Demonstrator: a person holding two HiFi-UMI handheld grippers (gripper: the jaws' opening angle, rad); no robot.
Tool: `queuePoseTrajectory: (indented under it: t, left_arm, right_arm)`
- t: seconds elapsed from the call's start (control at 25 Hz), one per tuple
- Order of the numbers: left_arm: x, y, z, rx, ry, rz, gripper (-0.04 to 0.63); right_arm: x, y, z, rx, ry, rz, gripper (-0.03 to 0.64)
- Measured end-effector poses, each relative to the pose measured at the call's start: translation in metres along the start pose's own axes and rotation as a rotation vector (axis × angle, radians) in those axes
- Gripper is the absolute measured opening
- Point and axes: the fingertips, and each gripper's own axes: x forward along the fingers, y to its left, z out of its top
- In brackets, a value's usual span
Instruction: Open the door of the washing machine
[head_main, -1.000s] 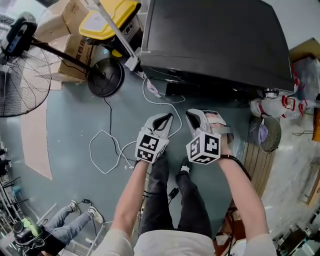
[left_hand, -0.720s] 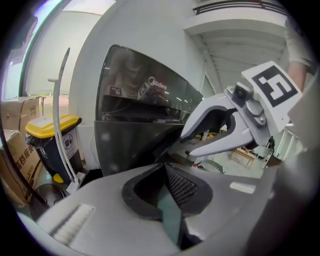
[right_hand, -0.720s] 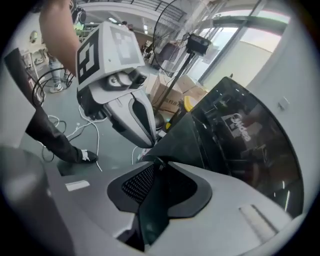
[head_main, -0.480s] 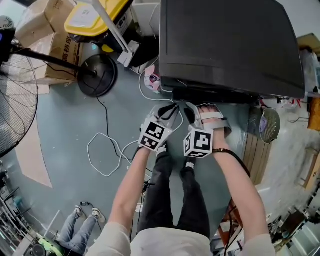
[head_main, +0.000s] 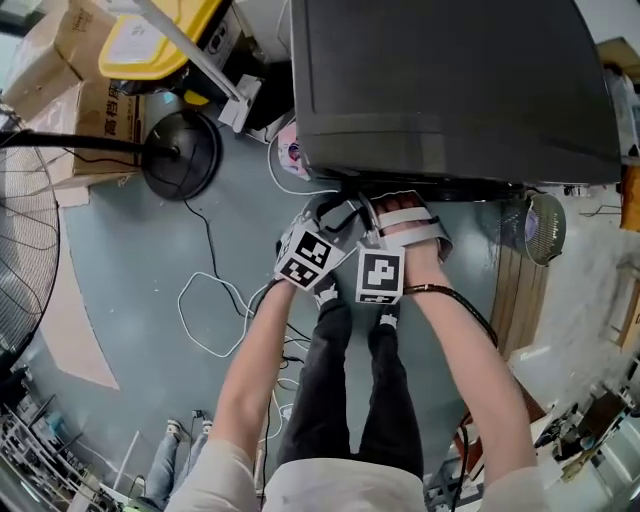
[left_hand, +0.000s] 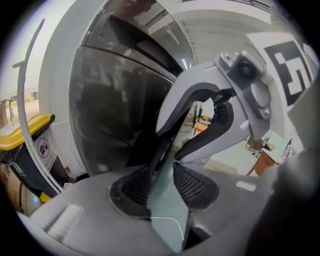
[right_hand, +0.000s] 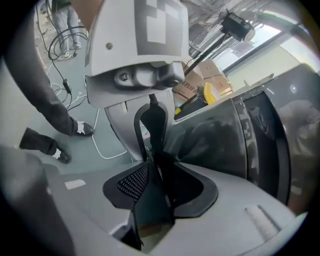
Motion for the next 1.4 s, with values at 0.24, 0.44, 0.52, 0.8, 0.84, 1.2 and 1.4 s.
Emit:
queuePoseTrajectory:
  t: [0.24,0.44,0.52,0.8,0.84,1.2,1.4]
  left_arm:
    - [0.023,-0.004,-0.002,0.122,0.071,-0.059,0.171]
    - [0.037,-0.009,0.003,0.176,0.097,-0.073,0.172]
    - [0.039,-0.009,0.003,0.186,0.102,-0.074,0.172]
    - [0.04,-0.011,0.007,0.194,0.1,-0.074,0.172]
    - [0.04,-0.012,0.006,0.188,0.091,-0.08,0.173]
    - [0.037,-0.011,0.006,0.175,0.068,-0.041,0.175]
    - [0.039,-0.012,0.007,0.171,0.062,-0.032,0.175]
  right_arm:
    - [0.008,0.008,-0.008,-0.082,0.086,0.04,0.127]
    - [0.006,0.007,-0.012,-0.085,0.087,0.053,0.12]
    - [0.007,0.007,-0.013,-0.093,0.088,0.036,0.112]
    - [0.005,0.009,-0.013,-0.123,0.07,0.028,0.109]
    - [0.004,0.009,-0.012,-0.119,0.07,0.032,0.106]
    - [0.0,0.014,-0.006,-0.158,0.017,0.031,0.092]
    - [-0.001,0.014,-0.008,-0.147,0.016,0.056,0.092]
